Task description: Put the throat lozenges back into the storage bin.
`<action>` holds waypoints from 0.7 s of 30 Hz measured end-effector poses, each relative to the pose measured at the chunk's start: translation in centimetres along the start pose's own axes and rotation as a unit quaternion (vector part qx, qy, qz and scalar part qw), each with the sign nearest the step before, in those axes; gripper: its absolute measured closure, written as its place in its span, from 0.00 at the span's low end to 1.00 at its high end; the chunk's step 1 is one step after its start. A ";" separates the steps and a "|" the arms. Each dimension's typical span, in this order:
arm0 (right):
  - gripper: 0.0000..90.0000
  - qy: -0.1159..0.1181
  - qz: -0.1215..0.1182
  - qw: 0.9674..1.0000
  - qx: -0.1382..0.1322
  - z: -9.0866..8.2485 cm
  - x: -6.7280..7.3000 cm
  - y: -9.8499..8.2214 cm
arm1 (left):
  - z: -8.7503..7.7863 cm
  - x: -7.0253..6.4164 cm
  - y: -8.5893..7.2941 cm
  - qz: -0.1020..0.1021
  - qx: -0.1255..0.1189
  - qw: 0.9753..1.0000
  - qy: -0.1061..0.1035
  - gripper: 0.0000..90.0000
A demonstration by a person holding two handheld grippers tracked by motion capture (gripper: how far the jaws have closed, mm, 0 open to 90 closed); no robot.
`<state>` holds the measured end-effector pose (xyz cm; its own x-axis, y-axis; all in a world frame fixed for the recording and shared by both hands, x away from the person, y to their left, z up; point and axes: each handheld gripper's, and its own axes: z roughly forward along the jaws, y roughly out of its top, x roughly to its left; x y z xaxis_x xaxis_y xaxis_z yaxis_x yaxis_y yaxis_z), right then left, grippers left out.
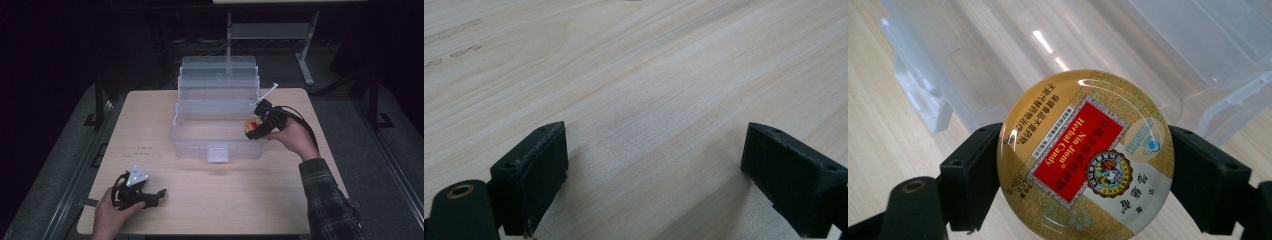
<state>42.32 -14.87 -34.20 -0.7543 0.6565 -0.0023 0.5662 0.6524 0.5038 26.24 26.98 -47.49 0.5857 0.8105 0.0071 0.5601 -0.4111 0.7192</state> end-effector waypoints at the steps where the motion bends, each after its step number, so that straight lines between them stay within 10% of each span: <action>1: 0.22 -0.001 0.001 1.000 0.001 0.2 0.0 0.1 | 0.0 0.0 0.0 0.000 0.000 1.000 0.000 0.12; 21: 0.20 0.000 0.001 1.000 0.006 0.9 -0.3 0.2 | 0.0 0.0 0.0 0.000 0.000 1.000 0.000 0.12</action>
<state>42.99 -14.60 -34.91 -0.7529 0.6582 -0.0006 0.5726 0.6554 0.4926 26.24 26.98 -47.49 0.5857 0.8105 0.0072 0.5604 -0.4114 0.7189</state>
